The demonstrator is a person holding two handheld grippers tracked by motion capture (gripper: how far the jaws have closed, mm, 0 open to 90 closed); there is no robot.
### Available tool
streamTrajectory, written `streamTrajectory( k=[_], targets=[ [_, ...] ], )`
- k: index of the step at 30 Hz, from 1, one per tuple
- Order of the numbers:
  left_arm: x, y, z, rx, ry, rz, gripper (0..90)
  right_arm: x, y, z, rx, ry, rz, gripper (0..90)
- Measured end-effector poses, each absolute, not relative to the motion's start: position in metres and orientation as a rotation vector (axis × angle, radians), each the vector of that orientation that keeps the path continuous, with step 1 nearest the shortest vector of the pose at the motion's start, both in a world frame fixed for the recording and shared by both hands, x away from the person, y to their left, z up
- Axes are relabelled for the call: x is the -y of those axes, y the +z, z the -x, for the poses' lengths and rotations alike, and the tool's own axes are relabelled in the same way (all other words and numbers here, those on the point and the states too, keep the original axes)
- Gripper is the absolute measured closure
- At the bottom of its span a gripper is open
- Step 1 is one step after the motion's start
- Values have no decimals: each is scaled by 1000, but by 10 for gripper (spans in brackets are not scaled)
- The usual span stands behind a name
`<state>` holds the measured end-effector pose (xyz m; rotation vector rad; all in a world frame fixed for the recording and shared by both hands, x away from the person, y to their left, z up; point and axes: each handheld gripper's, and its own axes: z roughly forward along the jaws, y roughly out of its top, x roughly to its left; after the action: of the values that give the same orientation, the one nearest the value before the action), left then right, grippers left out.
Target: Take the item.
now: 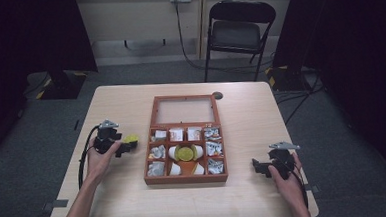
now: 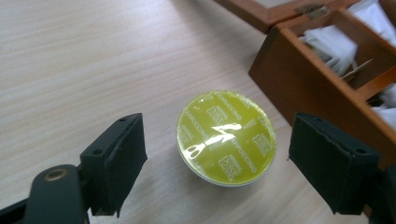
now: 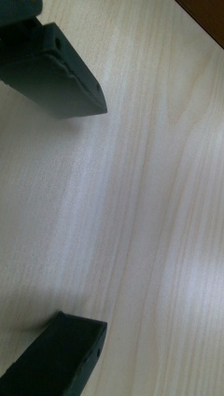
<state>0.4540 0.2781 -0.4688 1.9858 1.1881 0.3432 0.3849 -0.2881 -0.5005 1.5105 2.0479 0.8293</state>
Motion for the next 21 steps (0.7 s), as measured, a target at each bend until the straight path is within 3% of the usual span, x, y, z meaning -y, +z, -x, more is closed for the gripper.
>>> streamTrajectory(
  k=[21],
  targets=[
    [-285, -432, -428, -1137, 403, -1968, 180, 288, -501, -386, -2052, 832, -1506, 0]
  ],
)
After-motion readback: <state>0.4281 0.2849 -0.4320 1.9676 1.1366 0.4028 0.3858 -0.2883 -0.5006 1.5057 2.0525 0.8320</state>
